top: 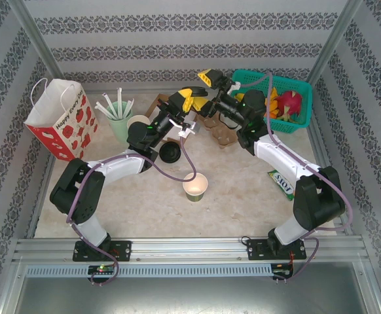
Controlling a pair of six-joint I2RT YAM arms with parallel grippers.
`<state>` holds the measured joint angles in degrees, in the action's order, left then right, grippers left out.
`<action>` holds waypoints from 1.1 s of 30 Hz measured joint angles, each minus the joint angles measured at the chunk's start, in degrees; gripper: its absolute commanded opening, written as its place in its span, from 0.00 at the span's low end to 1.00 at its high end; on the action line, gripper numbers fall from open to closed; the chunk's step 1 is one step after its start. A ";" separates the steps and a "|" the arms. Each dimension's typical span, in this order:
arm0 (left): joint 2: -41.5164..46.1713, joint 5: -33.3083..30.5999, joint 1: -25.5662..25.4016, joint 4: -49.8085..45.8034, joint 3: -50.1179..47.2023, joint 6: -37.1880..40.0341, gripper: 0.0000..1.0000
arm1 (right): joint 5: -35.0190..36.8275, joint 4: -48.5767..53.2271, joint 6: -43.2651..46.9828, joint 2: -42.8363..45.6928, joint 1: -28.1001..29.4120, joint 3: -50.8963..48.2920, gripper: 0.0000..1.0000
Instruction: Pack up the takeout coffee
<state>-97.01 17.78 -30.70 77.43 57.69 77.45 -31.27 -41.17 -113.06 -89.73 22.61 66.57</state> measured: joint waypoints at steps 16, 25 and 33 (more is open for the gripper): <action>0.55 1.29 0.04 0.87 0.00 2.99 0.00 | 1.60 -9.14 -5.79 -1.31 -0.37 -2.05 0.46; 0.55 2.36 0.07 0.83 -0.09 5.03 0.00 | 2.78 -13.18 -7.50 -2.38 -0.35 -3.32 0.23; 0.31 3.04 0.35 0.90 -0.09 8.76 0.19 | 3.41 -15.13 -7.74 -2.69 -0.35 -3.32 0.08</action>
<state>-96.71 20.82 -30.35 78.32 57.60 86.21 -27.86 -56.29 -120.79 -92.42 22.26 63.24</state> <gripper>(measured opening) 0.087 0.219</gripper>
